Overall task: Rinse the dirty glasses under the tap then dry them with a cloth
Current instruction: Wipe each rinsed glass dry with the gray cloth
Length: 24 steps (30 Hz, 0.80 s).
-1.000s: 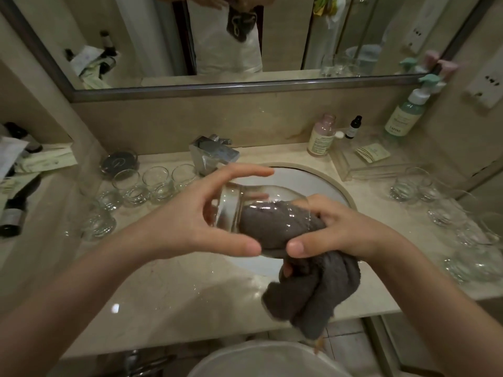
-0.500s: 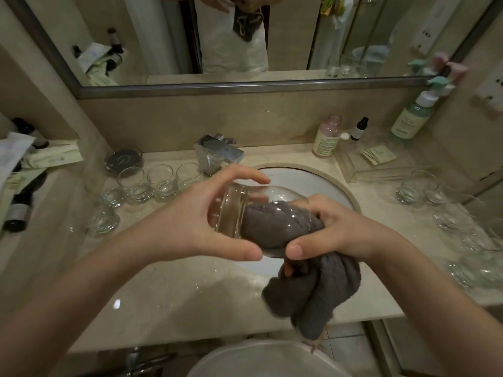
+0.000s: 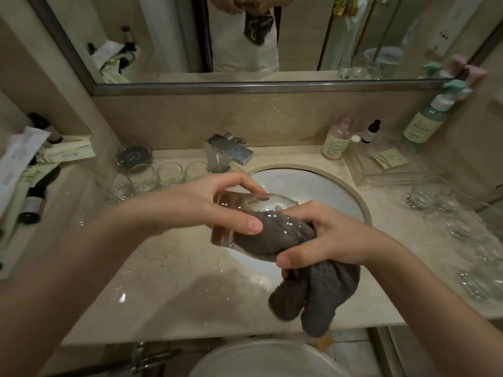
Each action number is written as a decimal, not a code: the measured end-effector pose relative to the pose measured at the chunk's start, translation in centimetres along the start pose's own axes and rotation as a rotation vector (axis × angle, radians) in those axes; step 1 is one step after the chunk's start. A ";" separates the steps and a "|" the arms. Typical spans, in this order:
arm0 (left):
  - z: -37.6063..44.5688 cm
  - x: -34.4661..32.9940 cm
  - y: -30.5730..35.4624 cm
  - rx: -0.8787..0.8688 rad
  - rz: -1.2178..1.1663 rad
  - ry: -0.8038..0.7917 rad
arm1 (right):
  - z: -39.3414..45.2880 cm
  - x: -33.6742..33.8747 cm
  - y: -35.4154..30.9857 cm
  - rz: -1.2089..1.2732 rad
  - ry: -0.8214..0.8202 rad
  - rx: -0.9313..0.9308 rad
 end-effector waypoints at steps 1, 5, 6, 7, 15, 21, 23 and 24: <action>0.2 0.3 0.0 0.042 0.043 -0.061 | 0.1 0.1 0.1 -0.012 -0.001 -0.017; 1.6 0.1 0.0 0.149 0.256 -0.254 | 1.1 -0.6 0.1 -0.183 -0.046 -0.023; 2.0 -0.2 -0.1 0.156 0.306 -0.283 | 1.4 -0.8 0.0 -0.201 -0.052 -0.021; 2.3 -0.5 -0.2 0.162 0.342 -0.301 | 1.6 -0.9 0.2 -0.214 -0.051 -0.020; 2.8 1.9 -5.8 0.160 0.115 -0.079 | 2.2 0.7 2.9 -0.006 0.315 -0.040; 1.8 5.3 -12.2 0.228 -0.098 0.222 | 2.7 1.3 5.8 0.223 0.650 -0.111; 1.2 6.7 -14.2 0.237 -0.194 0.346 | 3.0 0.9 6.4 0.267 0.666 -0.132; 1.0 7.2 -15.1 0.238 -0.234 0.406 | 3.3 0.6 6.8 0.276 0.667 -0.143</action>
Point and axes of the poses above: each hand's wrist, its own z-axis towards the middle knuckle, its own x-axis out of the back of the hand, y = z × x, the point moved 8 cm from there along z, towards the middle knuckle, and after that the axes turned 1 degree about z, right-handed, at the moved point
